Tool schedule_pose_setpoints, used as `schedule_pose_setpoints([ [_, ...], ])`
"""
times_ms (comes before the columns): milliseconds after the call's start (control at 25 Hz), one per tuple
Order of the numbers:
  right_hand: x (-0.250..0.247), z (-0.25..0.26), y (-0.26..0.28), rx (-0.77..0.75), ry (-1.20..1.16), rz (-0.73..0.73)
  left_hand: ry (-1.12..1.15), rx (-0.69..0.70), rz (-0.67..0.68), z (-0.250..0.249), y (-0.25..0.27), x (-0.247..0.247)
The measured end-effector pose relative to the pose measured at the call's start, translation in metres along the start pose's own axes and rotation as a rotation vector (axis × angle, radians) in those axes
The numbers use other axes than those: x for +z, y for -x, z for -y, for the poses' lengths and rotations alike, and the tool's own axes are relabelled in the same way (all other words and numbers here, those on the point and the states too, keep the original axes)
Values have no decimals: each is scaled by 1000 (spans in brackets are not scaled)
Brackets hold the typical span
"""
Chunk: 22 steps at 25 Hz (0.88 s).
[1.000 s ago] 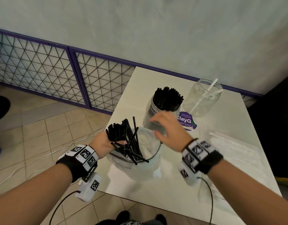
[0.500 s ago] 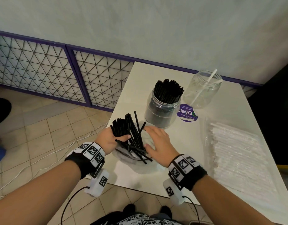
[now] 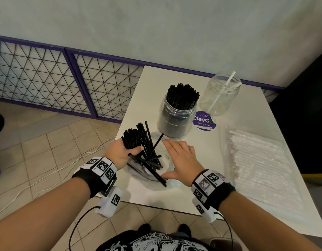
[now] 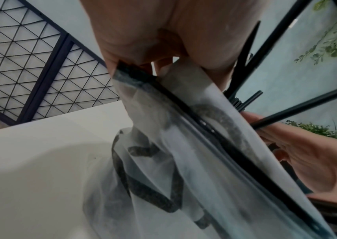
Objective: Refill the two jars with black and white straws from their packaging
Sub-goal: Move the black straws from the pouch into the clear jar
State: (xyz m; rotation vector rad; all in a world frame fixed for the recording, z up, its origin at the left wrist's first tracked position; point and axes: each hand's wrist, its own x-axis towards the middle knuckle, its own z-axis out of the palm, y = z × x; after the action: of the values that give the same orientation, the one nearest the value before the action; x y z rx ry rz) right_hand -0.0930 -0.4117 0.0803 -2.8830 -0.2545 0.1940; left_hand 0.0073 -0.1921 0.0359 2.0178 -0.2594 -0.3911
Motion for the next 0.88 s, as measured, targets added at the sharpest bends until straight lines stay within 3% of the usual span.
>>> schedule_pose_setpoints([
  [160, -1, 16, -3, 83, -200, -98, 40, -14, -17, -2, 4, 2],
  [560, -2, 10, -1, 4, 5, 34, -16, -37, -45, -3, 6, 1],
  [760, 16, 32, -9, 77, -124, -33, -99, -41, -103, -12, 9, 8],
  [880, 28, 46, -16, 80, -247, -151, -81, -68, -135, -14, 10, 14],
])
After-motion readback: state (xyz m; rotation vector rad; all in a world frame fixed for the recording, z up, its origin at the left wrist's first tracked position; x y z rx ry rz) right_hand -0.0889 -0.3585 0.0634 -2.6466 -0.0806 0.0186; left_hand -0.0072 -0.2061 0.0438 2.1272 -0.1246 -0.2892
